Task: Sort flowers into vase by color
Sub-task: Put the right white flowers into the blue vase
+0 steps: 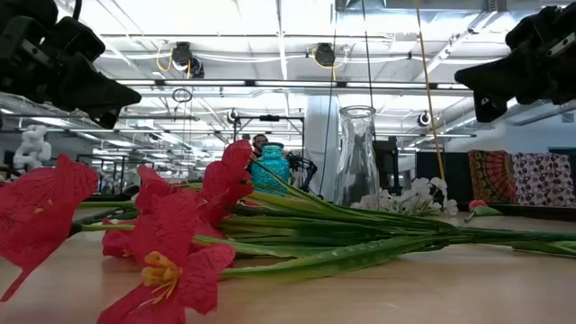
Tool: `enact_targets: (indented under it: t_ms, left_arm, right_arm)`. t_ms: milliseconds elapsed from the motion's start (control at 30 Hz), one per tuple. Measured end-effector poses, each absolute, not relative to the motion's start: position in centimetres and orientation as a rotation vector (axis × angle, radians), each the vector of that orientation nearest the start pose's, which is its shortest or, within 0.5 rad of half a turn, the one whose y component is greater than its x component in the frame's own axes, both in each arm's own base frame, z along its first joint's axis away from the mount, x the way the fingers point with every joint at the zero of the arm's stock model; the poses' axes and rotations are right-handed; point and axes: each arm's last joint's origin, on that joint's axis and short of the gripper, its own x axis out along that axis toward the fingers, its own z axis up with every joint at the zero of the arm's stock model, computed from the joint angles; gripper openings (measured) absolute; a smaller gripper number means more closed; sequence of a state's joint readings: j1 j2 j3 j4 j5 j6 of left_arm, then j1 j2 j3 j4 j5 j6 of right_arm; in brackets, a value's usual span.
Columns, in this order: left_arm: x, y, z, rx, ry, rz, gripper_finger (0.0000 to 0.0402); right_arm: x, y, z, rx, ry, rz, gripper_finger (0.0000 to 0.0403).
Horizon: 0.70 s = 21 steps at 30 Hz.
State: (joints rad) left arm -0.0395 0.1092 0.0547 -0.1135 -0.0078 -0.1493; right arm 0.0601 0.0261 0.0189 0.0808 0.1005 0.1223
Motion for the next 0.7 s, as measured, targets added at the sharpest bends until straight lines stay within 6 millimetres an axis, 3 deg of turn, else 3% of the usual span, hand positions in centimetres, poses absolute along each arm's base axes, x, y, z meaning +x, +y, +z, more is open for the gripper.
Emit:
enact_targets:
  t_ms: [167, 333, 533, 700]
  left_arm:
    - [10.1, -0.4, 16.3, -0.145, 0.17, -0.019, 0.0018]
    - [10.1, -0.4, 16.3, -0.145, 0.17, -0.019, 0.0018]
    - [10.1, -0.4, 16.3, -0.145, 0.17, -0.019, 0.0018]
    - [10.1, -0.4, 16.3, -0.145, 0.17, -0.019, 0.0018]
  right_arm:
    - [9.9, 0.3, 18.7, 0.132, -0.166, -0.035, 0.0]
    - [10.2, 0.1, 20.8, 0.124, -0.109, -0.114, 0.0]
    - [11.4, -0.2, 24.6, 0.105, 0.061, -0.255, 0.0]
    - [13.6, -0.6, 28.4, 0.233, 0.115, -0.473, 0.0]
